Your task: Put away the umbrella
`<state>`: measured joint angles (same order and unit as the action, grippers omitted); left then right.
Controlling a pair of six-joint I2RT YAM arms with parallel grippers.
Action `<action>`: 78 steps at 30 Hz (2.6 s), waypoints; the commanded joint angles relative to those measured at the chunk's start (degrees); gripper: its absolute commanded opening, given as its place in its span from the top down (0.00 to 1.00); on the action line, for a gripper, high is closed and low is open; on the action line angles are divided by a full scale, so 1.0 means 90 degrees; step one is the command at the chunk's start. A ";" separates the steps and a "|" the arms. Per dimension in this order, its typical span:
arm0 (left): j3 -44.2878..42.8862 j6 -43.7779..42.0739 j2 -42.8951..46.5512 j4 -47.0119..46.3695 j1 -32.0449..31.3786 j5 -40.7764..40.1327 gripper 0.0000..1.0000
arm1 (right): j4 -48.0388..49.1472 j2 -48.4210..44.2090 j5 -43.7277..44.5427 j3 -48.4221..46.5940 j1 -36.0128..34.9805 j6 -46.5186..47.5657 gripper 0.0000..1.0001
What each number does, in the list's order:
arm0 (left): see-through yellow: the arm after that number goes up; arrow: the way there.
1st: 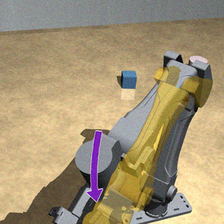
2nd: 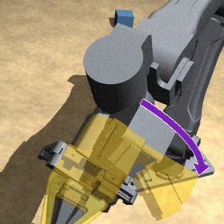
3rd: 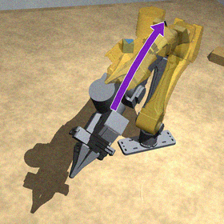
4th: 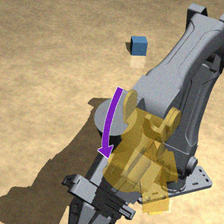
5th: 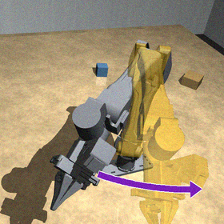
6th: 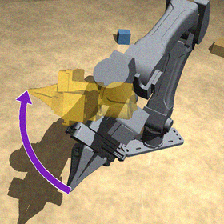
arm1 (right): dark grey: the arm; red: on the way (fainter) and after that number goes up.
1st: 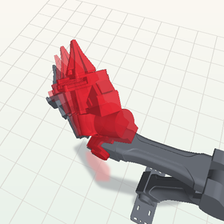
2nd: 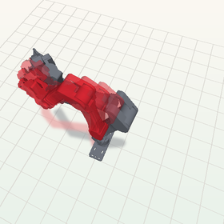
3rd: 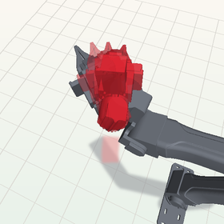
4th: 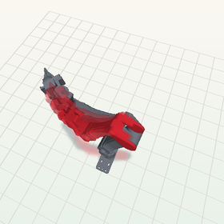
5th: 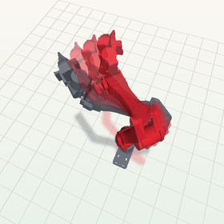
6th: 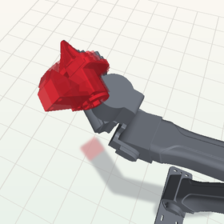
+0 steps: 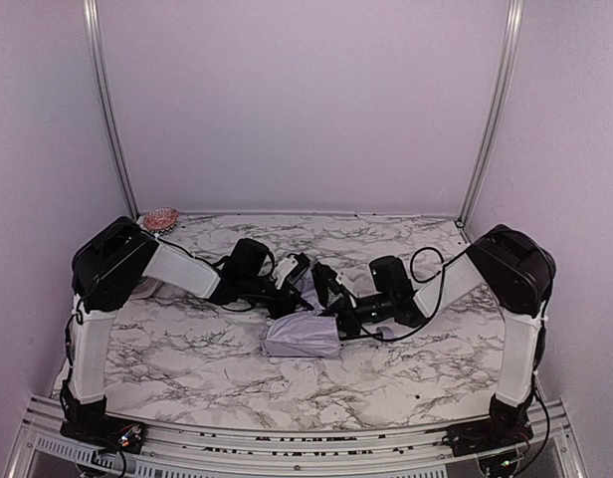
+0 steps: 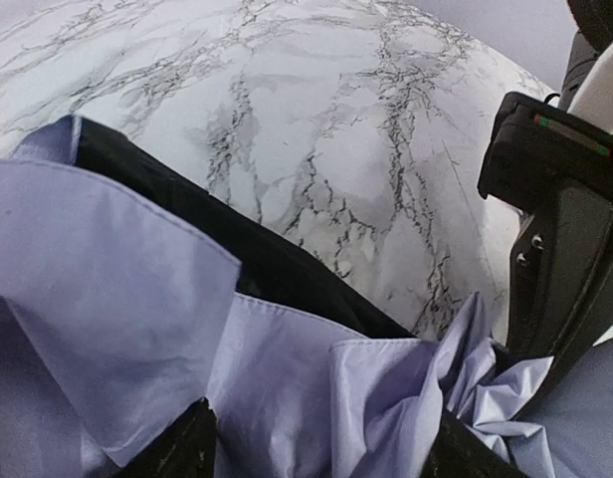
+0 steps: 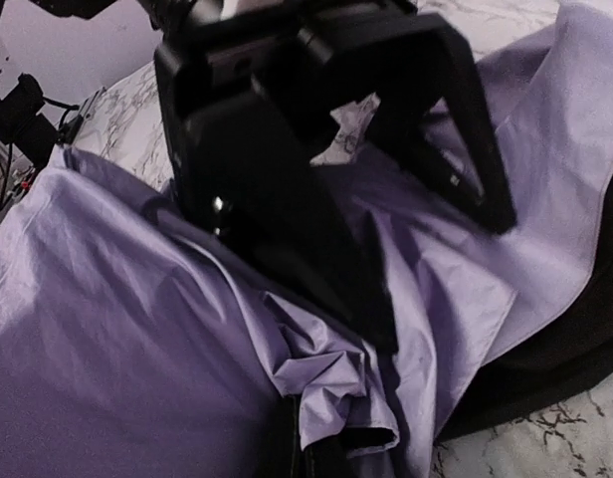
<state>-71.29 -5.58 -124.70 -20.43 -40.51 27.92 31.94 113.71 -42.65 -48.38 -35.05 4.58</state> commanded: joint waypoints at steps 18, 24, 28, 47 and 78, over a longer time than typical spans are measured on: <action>0.1354 -0.0315 0.2493 -0.1086 0.0610 -0.0804 0.07 | -0.2360 0.0639 -0.1150 -0.1059 0.0106 0.0488 1.00; 0.0103 -0.0248 0.1287 0.0623 0.0669 -0.2177 0.04 | -0.2679 -0.0221 -0.0949 -0.0991 -0.0174 0.1350 1.00; -0.0343 -0.0373 0.0640 0.0880 0.0665 -0.2651 0.03 | -0.3026 -0.0734 -0.0991 -0.1017 -0.0426 0.1858 1.00; -0.0405 -0.0378 0.0030 0.1994 -0.0335 -0.1405 0.25 | -0.2179 -0.2817 -0.0873 -0.1449 -0.1159 0.1723 1.00; 0.0244 -0.0061 0.0508 0.0951 -0.0067 -0.2491 0.21 | -0.0596 0.1179 -0.0518 -0.0929 0.0417 -0.1176 1.00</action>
<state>-73.52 -9.43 -122.65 -10.66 -43.20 12.14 37.76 120.81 -44.95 -53.08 -32.27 -7.94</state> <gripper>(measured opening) 0.771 0.005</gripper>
